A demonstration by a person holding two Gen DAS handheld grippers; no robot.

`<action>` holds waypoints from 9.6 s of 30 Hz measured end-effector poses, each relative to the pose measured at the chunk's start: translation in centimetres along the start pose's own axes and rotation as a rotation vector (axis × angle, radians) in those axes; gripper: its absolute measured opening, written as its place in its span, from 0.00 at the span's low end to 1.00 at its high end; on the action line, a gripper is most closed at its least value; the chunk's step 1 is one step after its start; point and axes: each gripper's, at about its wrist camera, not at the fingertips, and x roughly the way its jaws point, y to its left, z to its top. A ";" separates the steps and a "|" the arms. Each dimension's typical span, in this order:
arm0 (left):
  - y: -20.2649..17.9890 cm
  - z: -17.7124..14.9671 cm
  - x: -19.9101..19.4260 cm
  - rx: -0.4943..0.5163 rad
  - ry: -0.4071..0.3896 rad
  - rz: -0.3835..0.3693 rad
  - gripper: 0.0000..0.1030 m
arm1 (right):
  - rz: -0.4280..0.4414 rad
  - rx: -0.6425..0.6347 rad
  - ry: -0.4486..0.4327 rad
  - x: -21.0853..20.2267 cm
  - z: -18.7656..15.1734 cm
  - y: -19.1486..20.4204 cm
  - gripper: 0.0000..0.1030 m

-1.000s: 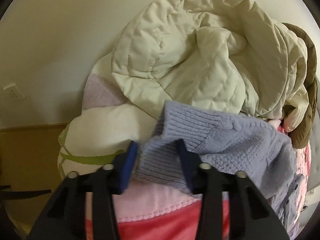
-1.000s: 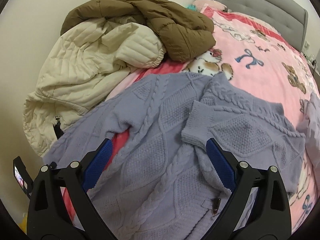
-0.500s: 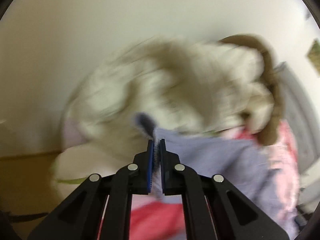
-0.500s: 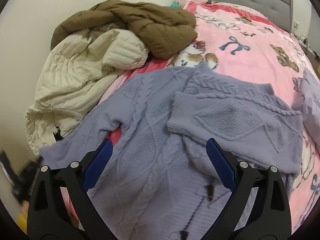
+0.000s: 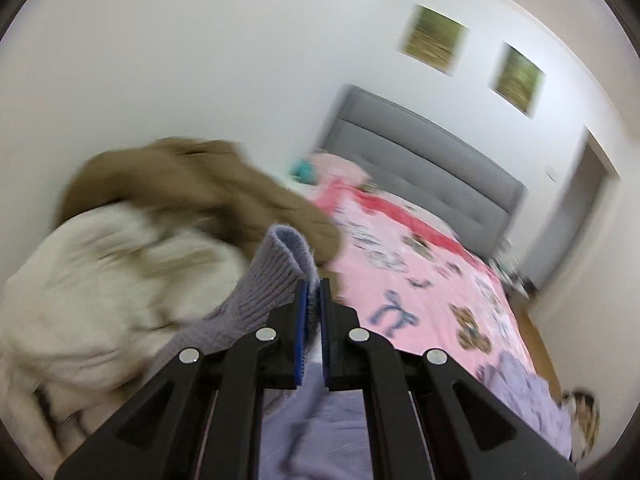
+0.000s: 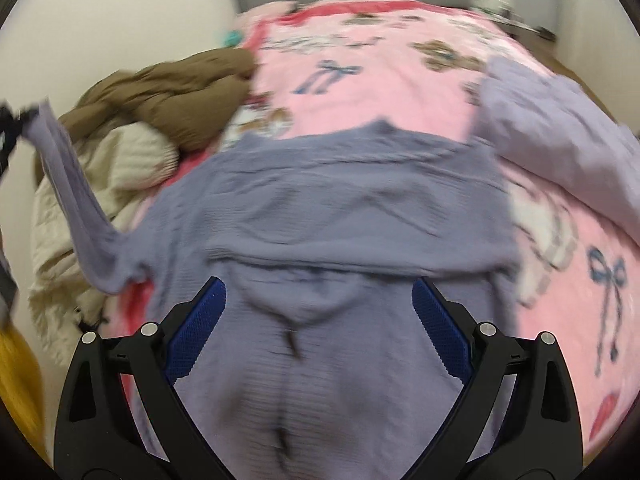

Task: Fold large clothes

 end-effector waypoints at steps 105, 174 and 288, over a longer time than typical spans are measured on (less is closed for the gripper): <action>5.3 -23.5 15.6 0.418 0.552 -0.044 0.86 | 0.022 -0.290 0.028 18.6 2.8 -0.9 0.92; 5.0 -27.5 8.3 0.685 0.547 -0.077 0.96 | -0.224 -0.021 0.101 13.8 -1.9 -14.9 0.92; 5.9 -11.7 21.8 0.479 0.605 -0.123 0.95 | -0.101 -0.332 -0.121 12.4 17.5 -12.0 0.87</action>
